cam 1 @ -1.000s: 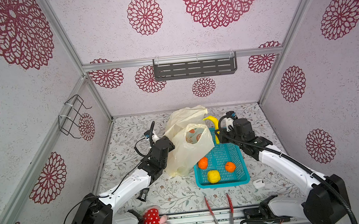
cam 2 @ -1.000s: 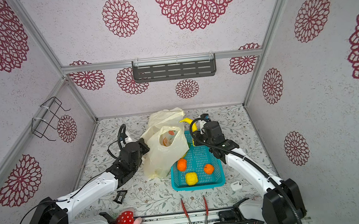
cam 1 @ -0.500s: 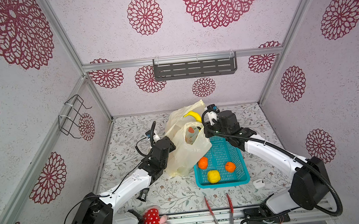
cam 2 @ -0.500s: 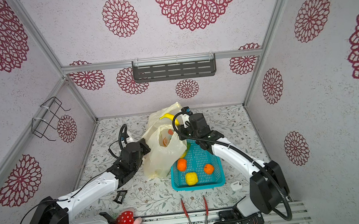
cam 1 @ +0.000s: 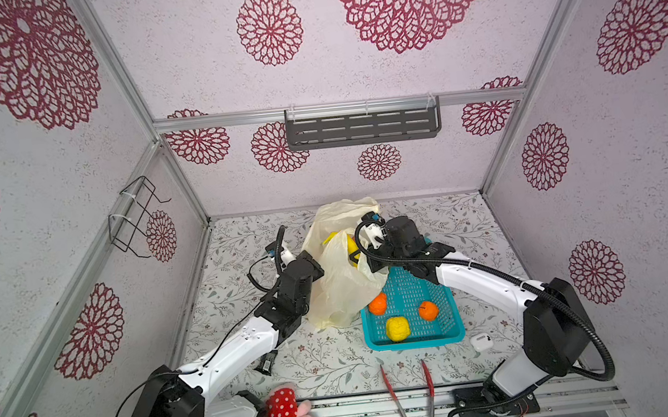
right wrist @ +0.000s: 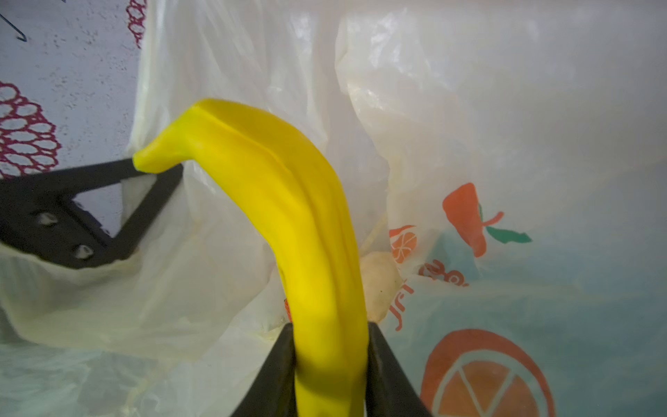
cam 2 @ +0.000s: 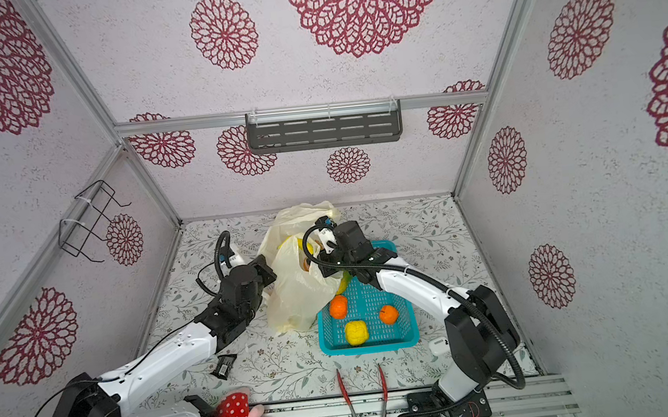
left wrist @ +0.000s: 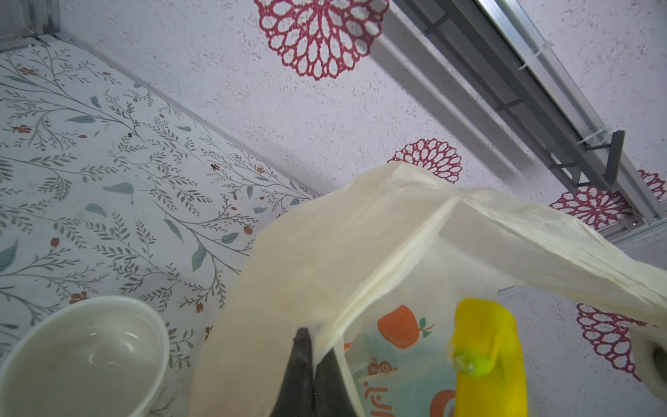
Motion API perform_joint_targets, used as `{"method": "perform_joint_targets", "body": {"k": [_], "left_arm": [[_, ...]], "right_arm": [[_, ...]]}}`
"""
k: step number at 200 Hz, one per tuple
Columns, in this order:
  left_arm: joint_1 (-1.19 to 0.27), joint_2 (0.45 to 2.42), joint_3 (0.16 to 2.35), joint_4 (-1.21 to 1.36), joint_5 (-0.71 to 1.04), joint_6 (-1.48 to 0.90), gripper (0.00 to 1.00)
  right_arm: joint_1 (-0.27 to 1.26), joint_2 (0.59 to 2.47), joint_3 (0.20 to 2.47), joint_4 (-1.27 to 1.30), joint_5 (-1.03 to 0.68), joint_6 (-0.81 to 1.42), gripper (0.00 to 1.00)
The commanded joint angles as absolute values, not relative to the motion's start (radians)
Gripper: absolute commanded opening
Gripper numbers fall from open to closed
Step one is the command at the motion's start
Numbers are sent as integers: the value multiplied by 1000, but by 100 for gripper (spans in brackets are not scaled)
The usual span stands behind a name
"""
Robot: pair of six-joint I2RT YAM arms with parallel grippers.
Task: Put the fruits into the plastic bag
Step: 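Carry the yellow banana into the bag and open the right gripper, then withdraw the right gripper from the bag back over the basket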
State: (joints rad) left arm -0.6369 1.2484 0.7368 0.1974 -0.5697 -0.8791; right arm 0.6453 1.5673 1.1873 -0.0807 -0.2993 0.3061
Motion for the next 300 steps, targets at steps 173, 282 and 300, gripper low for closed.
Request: {"method": "perform_joint_targets", "body": {"k": [173, 282, 300], "left_arm": [[-633, 1219, 723, 173, -618, -880, 0], [-631, 1229, 724, 176, -620, -877, 0], [-630, 1237, 730, 178, -615, -876, 0]], "right_arm": [[598, 1376, 1212, -114, -152, 233, 83], [433, 1132, 820, -169, -70, 320, 82], [439, 1170, 781, -179, -205, 296, 81]]}}
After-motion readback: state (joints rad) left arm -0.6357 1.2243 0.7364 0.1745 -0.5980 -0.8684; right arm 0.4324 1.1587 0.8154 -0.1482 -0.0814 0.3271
